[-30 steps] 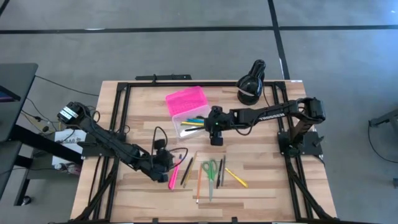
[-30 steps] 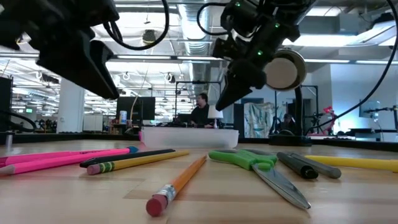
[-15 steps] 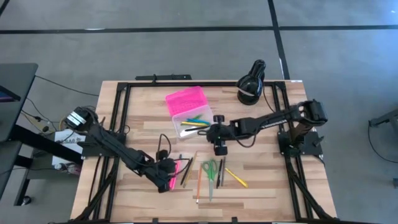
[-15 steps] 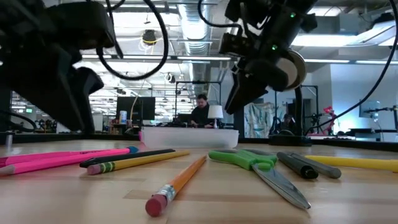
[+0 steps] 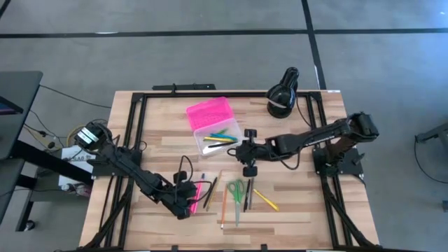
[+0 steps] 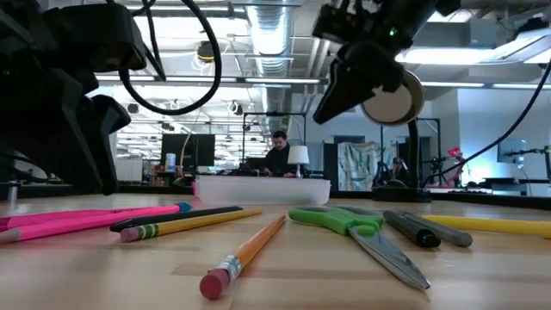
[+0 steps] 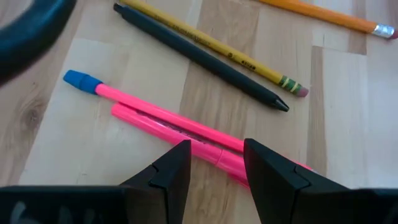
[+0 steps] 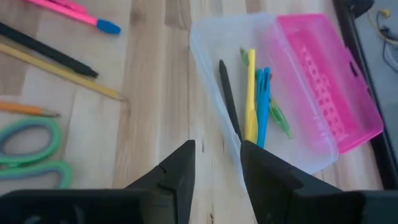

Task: Pick & place school supplies into a supply box
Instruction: Put the pink pen into the pink supply box

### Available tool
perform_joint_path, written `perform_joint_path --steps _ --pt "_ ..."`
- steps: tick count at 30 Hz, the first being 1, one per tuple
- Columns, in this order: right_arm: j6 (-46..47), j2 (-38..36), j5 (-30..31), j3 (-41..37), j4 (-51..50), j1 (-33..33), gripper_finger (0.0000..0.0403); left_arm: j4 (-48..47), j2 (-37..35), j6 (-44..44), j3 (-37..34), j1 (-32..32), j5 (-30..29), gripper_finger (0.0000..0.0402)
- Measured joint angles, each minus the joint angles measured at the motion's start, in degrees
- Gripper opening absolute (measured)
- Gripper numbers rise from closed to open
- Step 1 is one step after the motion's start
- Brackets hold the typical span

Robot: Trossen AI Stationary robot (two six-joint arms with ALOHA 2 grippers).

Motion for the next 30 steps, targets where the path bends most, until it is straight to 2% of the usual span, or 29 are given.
perform_joint_path --steps 9,18,30 --pt "0.37 -1.15 4.69 0.02 -0.14 4.27 0.0121 1.77 2.42 0.44 0.31 0.05 2.23 0.0141" --pt "1.31 -1.13 6.14 0.02 -1.34 6.35 0.0121 1.42 4.28 0.25 0.66 0.12 3.90 0.0141" --pt "2.87 -1.08 7.66 0.02 -2.07 8.51 0.0120 -2.98 4.71 -0.30 0.81 2.11 1.80 0.0141"
